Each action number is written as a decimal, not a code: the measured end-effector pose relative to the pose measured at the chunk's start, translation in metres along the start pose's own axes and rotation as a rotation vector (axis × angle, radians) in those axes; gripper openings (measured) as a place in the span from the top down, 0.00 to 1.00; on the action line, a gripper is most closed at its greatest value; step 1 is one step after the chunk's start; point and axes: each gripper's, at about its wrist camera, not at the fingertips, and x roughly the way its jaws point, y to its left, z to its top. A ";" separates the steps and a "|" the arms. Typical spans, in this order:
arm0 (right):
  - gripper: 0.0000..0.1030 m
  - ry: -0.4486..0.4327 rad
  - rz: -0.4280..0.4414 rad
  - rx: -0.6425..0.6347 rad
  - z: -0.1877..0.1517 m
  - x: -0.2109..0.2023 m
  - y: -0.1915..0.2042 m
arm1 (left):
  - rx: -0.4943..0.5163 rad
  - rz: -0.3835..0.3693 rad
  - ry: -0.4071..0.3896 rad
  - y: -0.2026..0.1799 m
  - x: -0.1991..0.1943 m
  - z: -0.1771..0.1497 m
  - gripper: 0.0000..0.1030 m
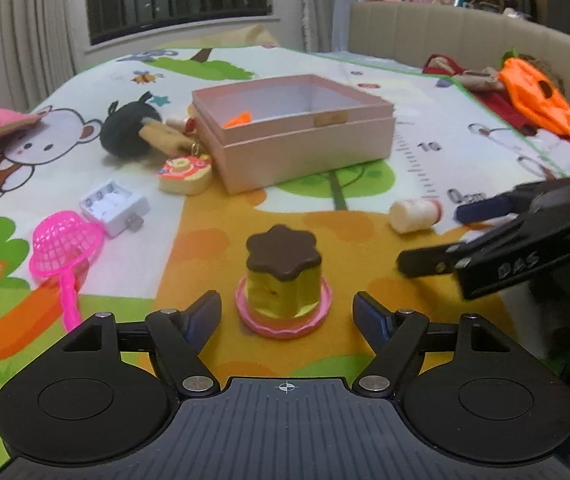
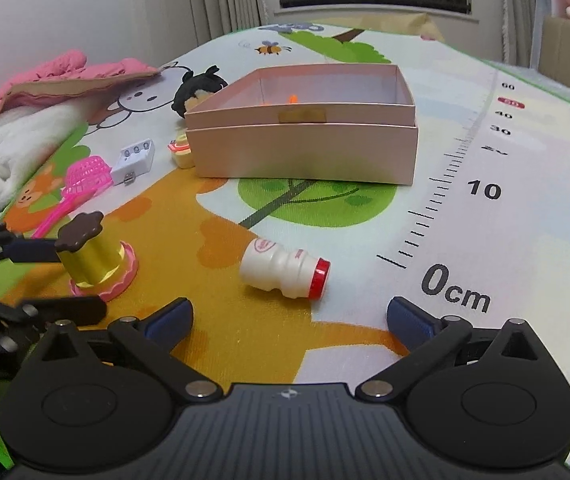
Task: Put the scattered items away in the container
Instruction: 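Grasp the cupcake toy with the left tool while the right tool grasps the white bottle, then carry the cupcake and bottle over the pink box and open both tools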
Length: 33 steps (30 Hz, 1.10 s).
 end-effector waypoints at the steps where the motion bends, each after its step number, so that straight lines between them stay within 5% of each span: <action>1: 0.00 -0.014 0.001 -0.008 0.000 -0.002 0.002 | -0.012 0.002 0.000 0.001 0.001 -0.001 0.24; 6: 0.19 -0.059 -0.007 0.012 0.001 -0.003 0.014 | -0.042 -0.012 -0.006 0.002 -0.004 -0.005 0.19; 13: 0.57 -0.045 -0.034 0.014 0.016 0.003 0.012 | -0.052 -0.001 -0.012 0.000 0.000 -0.002 0.20; 19: 0.58 -0.042 -0.043 -0.015 0.012 -0.005 0.006 | -0.034 0.015 -0.015 -0.004 0.007 0.004 0.41; 26: 0.58 -0.047 -0.026 -0.056 0.014 -0.019 -0.004 | -0.005 -0.028 -0.022 -0.010 0.003 0.013 0.41; 33: 0.58 -0.083 0.000 -0.047 0.034 -0.025 -0.023 | 0.031 -0.035 -0.118 -0.009 0.016 0.068 0.41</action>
